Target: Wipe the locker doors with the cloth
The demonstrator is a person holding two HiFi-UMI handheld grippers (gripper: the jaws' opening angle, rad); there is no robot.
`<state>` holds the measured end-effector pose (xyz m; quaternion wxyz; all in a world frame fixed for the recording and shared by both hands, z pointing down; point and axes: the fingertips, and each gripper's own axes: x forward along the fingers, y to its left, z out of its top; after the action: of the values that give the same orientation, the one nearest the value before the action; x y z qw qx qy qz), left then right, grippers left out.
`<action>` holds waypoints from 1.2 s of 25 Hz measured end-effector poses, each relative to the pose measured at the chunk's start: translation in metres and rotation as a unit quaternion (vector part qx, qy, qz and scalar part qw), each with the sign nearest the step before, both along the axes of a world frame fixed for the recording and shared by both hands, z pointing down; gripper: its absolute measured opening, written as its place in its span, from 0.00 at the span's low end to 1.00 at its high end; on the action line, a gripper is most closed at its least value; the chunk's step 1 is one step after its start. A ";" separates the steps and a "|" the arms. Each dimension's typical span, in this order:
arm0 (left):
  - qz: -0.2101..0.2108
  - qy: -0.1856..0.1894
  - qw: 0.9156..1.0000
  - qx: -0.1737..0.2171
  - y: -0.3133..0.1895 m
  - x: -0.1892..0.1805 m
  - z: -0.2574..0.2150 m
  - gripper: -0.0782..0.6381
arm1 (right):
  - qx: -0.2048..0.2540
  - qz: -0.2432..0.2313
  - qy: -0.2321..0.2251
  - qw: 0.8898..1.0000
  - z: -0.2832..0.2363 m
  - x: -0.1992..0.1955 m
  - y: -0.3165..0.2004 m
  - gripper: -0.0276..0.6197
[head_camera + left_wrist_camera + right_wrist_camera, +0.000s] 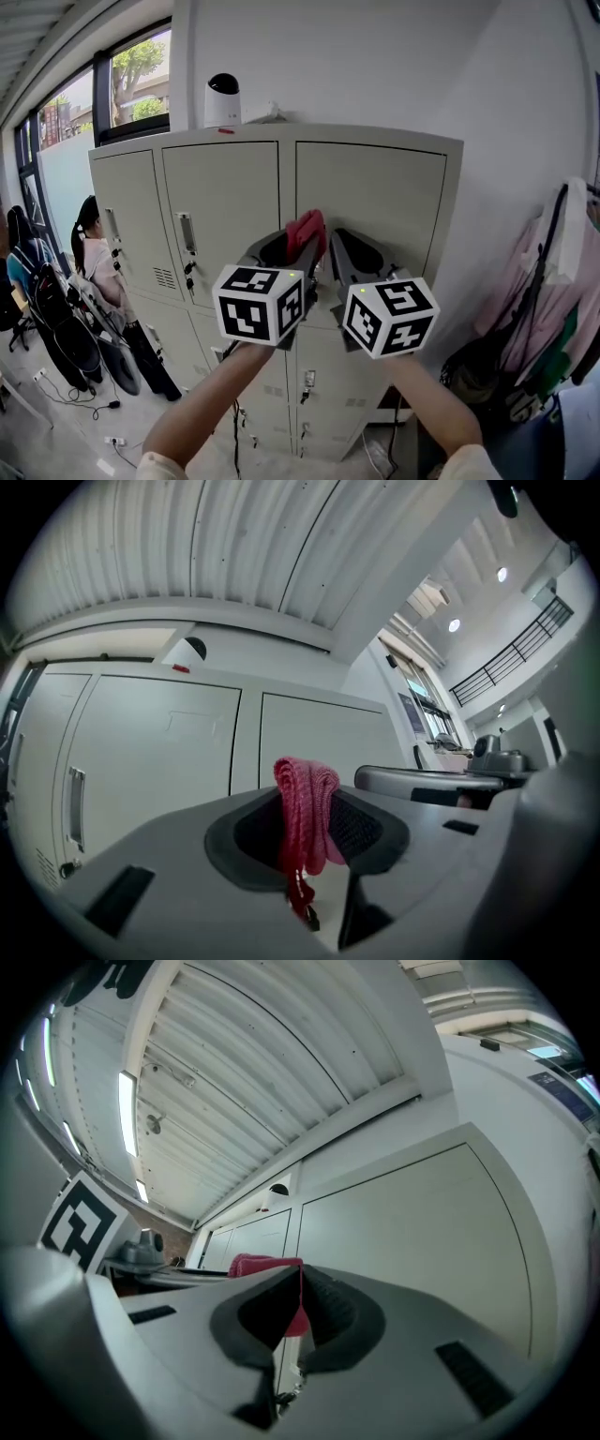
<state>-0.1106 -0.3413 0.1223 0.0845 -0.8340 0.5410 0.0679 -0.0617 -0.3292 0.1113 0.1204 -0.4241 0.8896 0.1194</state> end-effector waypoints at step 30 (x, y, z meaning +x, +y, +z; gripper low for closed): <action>-0.047 -0.004 0.999 0.026 -0.028 -0.026 -0.104 0.28 | -0.020 -0.012 0.017 1.000 -0.085 -0.024 -0.035 0.05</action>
<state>-0.1365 -0.3689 0.0179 0.1114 -0.8054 0.5774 0.0742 -0.0856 -0.3644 0.0268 0.0979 -0.4135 0.8989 0.1071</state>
